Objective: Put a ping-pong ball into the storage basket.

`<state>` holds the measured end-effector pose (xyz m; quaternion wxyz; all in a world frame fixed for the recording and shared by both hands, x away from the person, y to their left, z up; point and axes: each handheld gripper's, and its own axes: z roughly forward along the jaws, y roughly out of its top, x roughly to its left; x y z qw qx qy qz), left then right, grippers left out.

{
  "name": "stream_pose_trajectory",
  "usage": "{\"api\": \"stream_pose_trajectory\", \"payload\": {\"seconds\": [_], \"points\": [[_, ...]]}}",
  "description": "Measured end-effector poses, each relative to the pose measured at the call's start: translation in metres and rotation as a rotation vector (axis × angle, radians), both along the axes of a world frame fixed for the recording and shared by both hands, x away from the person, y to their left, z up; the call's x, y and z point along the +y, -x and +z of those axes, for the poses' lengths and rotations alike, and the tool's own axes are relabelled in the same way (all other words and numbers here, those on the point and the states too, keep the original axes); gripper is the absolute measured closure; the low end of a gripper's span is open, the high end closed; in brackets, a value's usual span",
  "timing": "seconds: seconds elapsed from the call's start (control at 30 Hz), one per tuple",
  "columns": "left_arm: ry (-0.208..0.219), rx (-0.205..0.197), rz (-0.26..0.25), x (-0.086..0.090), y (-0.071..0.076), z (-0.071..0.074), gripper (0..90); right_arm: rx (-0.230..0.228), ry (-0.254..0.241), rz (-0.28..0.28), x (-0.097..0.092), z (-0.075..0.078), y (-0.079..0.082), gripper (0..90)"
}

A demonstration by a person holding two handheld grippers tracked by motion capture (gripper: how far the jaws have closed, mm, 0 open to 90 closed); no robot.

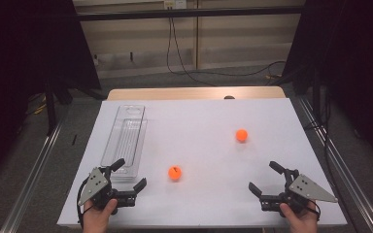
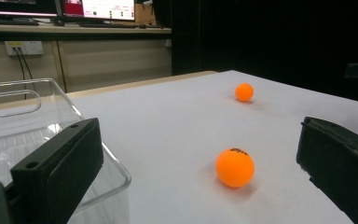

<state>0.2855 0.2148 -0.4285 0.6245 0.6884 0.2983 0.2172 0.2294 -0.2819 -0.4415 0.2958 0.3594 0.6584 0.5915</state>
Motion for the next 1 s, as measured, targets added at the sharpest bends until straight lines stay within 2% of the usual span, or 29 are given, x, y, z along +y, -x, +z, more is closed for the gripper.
{"api": "stream_pose_trajectory", "payload": {"seconds": [0.23, 0.33, 0.57, 0.7, 0.73, 1.0], "points": [[-0.026, -0.006, -0.005, -0.005, 0.0, 0.001, 0.5, -0.001, -0.002, -0.004, 0.0, 0.0, 0.0, 1.2], [-0.027, 0.01, -0.013, -0.007, -0.001, 0.001, 0.3, -0.001, 0.002, -0.002, 0.0, 0.0, 0.0, 1.2], [-0.063, 0.0, -0.03, -0.016, -0.003, 0.005, 0.6, -0.005, 0.006, 0.008, 0.002, 0.001, 0.001, 1.3], [-0.073, 0.014, -0.042, -0.021, -0.004, 0.005, 0.8, -0.01, 0.008, 0.01, 0.002, 0.001, 0.001, 1.4], [-0.088, 0.012, -0.043, -0.023, -0.004, 0.005, 1.0, -0.009, 0.008, 0.009, 0.002, 0.001, 0.001, 1.4], [-0.093, 0.037, -0.057, -0.028, -0.007, 0.007, 1.0, -0.019, 0.005, 0.007, 0.001, 0.002, 0.001, 1.5]]}}
